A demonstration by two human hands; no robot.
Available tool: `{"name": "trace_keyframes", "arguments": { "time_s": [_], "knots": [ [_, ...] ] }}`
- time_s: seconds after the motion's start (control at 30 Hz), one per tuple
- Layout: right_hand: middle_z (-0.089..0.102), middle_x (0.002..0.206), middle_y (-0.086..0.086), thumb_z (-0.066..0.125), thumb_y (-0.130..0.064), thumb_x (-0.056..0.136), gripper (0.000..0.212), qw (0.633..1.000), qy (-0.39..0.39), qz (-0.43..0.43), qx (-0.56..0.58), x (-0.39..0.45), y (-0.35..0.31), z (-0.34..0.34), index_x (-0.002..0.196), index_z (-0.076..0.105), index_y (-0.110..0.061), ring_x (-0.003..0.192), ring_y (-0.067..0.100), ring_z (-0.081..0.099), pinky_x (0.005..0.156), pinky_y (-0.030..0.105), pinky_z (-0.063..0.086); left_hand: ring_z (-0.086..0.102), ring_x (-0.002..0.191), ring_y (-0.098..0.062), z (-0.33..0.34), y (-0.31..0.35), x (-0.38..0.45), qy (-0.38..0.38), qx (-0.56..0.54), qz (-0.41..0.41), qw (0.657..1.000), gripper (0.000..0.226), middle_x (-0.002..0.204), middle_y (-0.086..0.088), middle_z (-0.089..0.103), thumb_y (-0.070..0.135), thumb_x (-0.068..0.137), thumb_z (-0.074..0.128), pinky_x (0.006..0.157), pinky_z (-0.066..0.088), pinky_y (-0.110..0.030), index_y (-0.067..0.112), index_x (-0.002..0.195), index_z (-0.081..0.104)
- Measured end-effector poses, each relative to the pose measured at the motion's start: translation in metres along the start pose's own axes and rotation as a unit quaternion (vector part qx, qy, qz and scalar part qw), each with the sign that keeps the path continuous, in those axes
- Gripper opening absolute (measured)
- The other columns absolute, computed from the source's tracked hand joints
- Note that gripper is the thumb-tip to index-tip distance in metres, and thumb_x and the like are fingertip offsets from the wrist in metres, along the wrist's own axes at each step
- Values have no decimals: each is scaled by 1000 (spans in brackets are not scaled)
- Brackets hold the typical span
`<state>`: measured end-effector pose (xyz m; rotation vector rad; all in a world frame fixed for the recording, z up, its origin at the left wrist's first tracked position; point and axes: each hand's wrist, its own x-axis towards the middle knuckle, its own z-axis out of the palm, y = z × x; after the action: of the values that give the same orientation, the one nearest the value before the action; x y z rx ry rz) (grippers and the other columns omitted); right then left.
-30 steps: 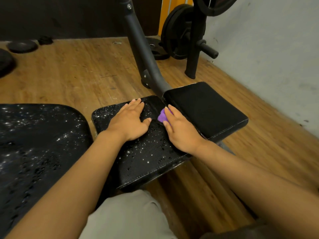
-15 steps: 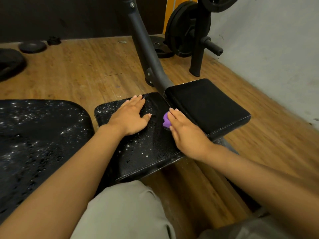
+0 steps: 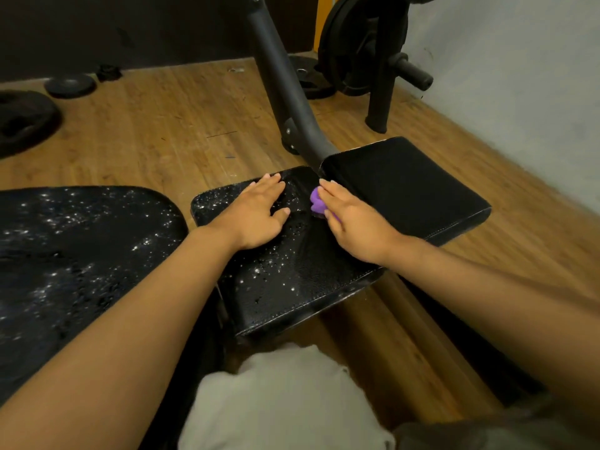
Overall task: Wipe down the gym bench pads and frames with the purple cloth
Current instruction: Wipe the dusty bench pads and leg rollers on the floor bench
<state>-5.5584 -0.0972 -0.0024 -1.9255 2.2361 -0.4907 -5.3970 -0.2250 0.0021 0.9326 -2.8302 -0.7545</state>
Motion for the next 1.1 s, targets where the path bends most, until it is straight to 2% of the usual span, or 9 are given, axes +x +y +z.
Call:
{"name": "trace_keyframes", "arguments": {
  "time_s": [0.13,0.3,0.4,0.5,0.6,0.77,0.87,1.0,1.1],
  "knots": [
    [21,157,5,42,-18,99,51,995,-16,-102,6,-41,-34,3,148,28,-8,146,12,14,110,7,-5,-3,148,-9,0,-4,2,-7,-7,17,1000,59,162,1,5,29,101,42,115,-5,-20,13,153,17],
    [30,154,1,43,-21,99,46,966,-103,-225,72,-79,-50,4,144,39,-10,144,7,19,119,22,14,-2,148,-10,1,-6,3,-7,-7,22,1000,59,162,0,7,27,101,43,116,-4,-22,12,152,19],
    [33,153,2,48,-15,98,47,978,-99,-173,65,-56,-30,-1,144,39,-11,143,9,24,118,18,13,-1,148,-10,0,-3,0,-5,-8,14,1000,58,162,0,8,26,101,43,116,-3,-22,12,152,20],
    [31,153,10,46,-12,98,47,997,-34,-55,33,-15,-4,-6,144,36,-5,143,19,26,111,8,5,0,148,-12,-3,2,-4,9,-2,4,1000,57,162,0,9,26,102,42,116,-2,-23,12,153,20],
    [26,154,13,40,-14,101,47,998,19,48,21,5,-1,-5,145,31,-2,144,22,21,111,15,8,0,148,-12,-5,7,-5,5,11,-3,1000,57,162,-1,8,26,103,40,116,-3,-23,12,153,19],
    [21,157,-2,42,-20,100,50,991,-25,-134,-2,-53,-33,5,148,29,-13,145,7,14,108,4,-4,2,148,-13,-7,12,-11,-12,12,-10,1000,55,161,-2,11,24,102,41,115,-2,-21,11,152,22],
    [16,156,-11,42,-25,101,51,972,-100,-210,17,-90,-38,-5,149,27,-19,144,-3,7,114,10,2,3,149,-16,-8,12,-14,4,36,-21,999,54,161,-5,12,26,103,39,117,-3,-26,9,152,22],
    [20,157,-10,42,-25,101,49,971,-110,-209,25,-89,-30,-11,148,30,-18,143,-4,9,117,16,9,9,148,-20,-9,4,-39,80,43,-69,994,58,160,-10,18,33,101,38,119,1,-30,6,150,24],
    [21,156,-6,42,-23,101,49,988,-60,-139,39,-61,-35,1,148,30,-16,144,1,14,116,13,7,9,148,-22,-9,-6,-67,70,79,-91,990,63,160,-11,15,37,100,41,120,3,-32,6,150,22]
  ]
}}
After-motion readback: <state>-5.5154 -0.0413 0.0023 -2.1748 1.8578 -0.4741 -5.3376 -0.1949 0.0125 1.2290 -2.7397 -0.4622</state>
